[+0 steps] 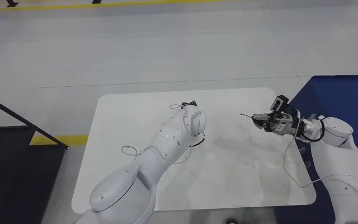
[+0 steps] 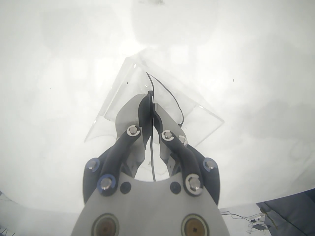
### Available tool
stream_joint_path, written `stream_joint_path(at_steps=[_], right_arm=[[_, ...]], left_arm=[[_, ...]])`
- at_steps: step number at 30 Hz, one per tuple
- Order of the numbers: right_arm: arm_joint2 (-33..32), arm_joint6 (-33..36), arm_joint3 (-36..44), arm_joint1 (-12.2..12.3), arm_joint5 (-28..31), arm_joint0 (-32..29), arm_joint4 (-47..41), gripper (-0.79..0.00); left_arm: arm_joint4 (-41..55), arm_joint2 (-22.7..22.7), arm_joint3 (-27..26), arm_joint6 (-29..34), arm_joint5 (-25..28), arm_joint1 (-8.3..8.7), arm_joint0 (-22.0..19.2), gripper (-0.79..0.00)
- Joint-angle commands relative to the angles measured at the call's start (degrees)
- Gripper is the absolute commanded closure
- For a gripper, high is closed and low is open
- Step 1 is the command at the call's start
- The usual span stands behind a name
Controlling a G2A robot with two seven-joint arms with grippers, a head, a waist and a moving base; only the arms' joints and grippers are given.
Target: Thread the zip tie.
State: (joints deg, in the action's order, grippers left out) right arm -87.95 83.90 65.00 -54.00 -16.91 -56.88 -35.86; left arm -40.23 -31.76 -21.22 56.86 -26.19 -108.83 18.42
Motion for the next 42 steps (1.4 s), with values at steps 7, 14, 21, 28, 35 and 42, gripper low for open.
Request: stream_joint_path(at_steps=[7,14,21,28,35,42], right_arm=[[0.0,0.0,0.0,0.0,0.0,0.0,0.0,0.0],[0.0,0.0,0.0,0.0,0.0,0.0,0.0,0.0],[0.0,0.0,0.0,0.0,0.0,0.0,0.0,0.0],[0.0,0.0,0.0,0.0,0.0,0.0,0.0,0.0],[0.0,0.0,0.0,0.0,0.0,0.0,0.0,0.0],[0.0,0.0,0.0,0.0,0.0,0.0,0.0,0.0]], left_arm=[[-2.0,-0.4,-3.5,1.0,-2.7,0.04,0.0,0.0],[-2.9,-1.9,-5.3,0.0,-3.5,0.93,0.9,0.0],[-4.6,-3.0,-7.3,1.0,-4.3,1.94,1.8,0.0],[-6.2,-4.1,-9.2,2.0,-5.0,2.81,3.0,0.0],[-7.6,-5.0,-10.3,2.6,-5.4,3.4,4.0,0.0],[-8.9,-5.6,-11.1,3.4,-5.6,3.63,4.5,0.0]])
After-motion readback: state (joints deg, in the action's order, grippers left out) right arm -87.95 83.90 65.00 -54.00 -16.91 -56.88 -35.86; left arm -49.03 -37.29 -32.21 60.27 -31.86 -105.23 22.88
